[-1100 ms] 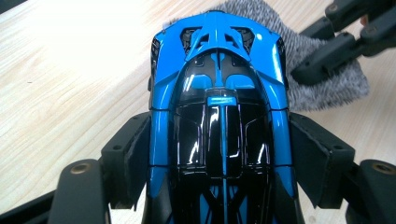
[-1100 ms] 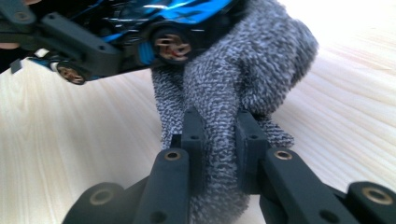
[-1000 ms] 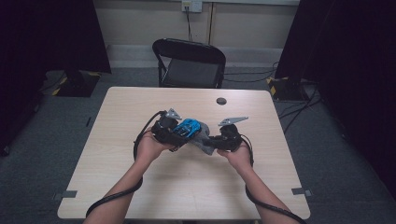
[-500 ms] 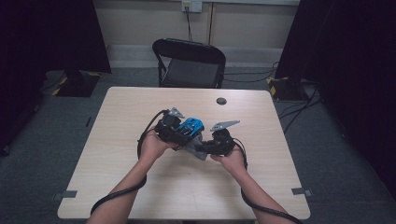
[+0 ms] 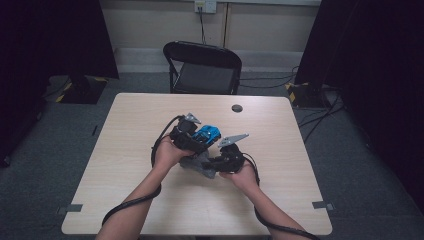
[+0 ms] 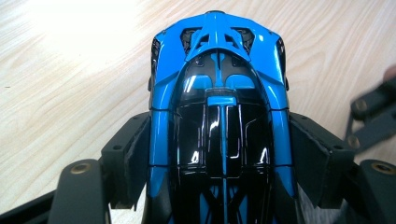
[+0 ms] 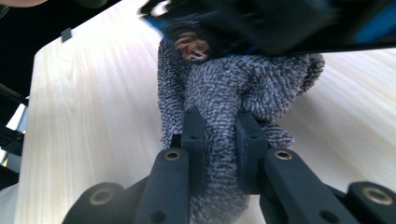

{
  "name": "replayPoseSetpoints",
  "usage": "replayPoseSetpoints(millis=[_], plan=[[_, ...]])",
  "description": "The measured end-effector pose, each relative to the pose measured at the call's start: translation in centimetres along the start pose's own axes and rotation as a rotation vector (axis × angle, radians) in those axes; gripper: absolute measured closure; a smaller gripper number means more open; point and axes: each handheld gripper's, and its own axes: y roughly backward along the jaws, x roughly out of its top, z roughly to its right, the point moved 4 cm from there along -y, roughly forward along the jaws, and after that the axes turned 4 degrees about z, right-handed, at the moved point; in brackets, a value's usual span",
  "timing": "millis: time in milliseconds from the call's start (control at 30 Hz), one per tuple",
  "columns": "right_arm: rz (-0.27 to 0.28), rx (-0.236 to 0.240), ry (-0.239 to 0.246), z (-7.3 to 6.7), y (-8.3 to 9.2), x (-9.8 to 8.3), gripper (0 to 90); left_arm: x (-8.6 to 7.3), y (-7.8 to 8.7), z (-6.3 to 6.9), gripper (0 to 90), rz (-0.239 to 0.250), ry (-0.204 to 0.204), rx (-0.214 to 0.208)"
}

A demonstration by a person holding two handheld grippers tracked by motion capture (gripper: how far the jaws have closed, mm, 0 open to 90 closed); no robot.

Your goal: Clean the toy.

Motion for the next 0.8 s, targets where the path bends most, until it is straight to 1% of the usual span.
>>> replayPoseSetpoints(millis=[133,200,267,333,467,500,533,600,667,800], plan=[[-0.013,0.023,0.019,-0.8,-0.5,-0.1,77.2,0.0,-0.2,-0.3,28.3,0.004,0.020,0.009],[-0.025,0.038,0.029,-1.2,-0.8,-0.2,77.2,0.0,-0.2,-0.5,28.3,0.004,0.023,0.014],[-0.027,0.044,0.034,-1.3,-0.9,-0.2,77.2,0.0,-0.2,-0.7,28.3,0.003,0.025,0.020],[-0.048,0.065,0.047,-1.9,-1.2,-0.5,77.2,0.0,0.0,-1.2,28.3,0.012,0.039,0.035],[-0.066,0.070,0.061,-2.1,-1.3,-0.6,77.2,0.0,0.5,-1.8,28.3,0.020,0.051,0.051],[-0.070,0.062,0.063,-2.1,-1.2,-0.6,77.2,0.0,0.8,-2.0,28.3,0.024,0.052,0.057],[-0.072,0.059,0.059,-1.9,-1.1,-0.7,77.2,-0.1,1.0,-2.2,28.3,0.018,0.051,0.058],[-0.071,0.047,0.053,-1.5,-0.8,-0.7,77.2,-0.1,1.4,-2.4,28.3,0.029,0.052,0.065],[-0.065,0.031,0.040,-0.9,-0.4,-0.6,77.2,-0.1,1.9,-2.4,28.3,0.031,0.046,0.063],[-0.037,-0.020,0.005,0.8,1.0,-0.5,77.2,-0.2,2.6,-2.1,28.3,0.043,0.032,0.055]])
